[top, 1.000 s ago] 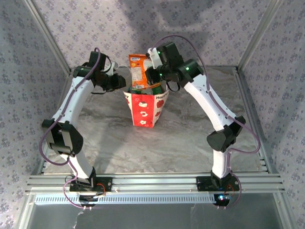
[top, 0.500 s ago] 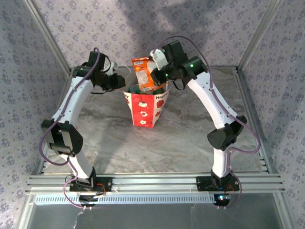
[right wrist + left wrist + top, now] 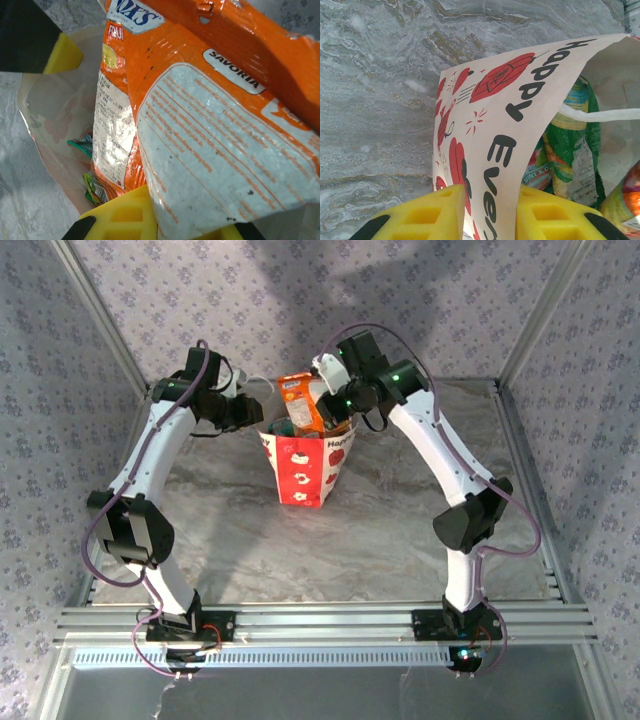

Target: Place the snacks into the paper bag

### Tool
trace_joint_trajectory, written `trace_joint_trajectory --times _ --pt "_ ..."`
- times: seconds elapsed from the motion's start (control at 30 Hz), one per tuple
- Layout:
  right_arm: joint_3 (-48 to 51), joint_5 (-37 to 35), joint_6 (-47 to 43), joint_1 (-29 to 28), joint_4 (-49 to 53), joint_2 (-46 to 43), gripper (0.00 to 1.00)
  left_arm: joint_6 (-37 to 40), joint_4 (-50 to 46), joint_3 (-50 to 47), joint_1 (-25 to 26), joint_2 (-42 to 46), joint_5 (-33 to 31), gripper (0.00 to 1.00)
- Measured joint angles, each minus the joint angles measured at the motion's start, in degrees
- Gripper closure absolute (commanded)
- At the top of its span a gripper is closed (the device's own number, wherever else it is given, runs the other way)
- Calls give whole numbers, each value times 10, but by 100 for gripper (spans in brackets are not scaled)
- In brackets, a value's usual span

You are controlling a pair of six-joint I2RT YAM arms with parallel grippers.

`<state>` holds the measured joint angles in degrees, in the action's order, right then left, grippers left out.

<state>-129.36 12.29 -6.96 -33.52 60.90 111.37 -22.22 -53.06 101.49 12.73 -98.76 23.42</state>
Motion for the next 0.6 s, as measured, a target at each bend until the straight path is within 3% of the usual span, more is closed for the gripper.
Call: trace_joint_trajectory --times 0.6 --pt "45 54 27 -2 4 9 100 -4 0 0 0 0 6 71"
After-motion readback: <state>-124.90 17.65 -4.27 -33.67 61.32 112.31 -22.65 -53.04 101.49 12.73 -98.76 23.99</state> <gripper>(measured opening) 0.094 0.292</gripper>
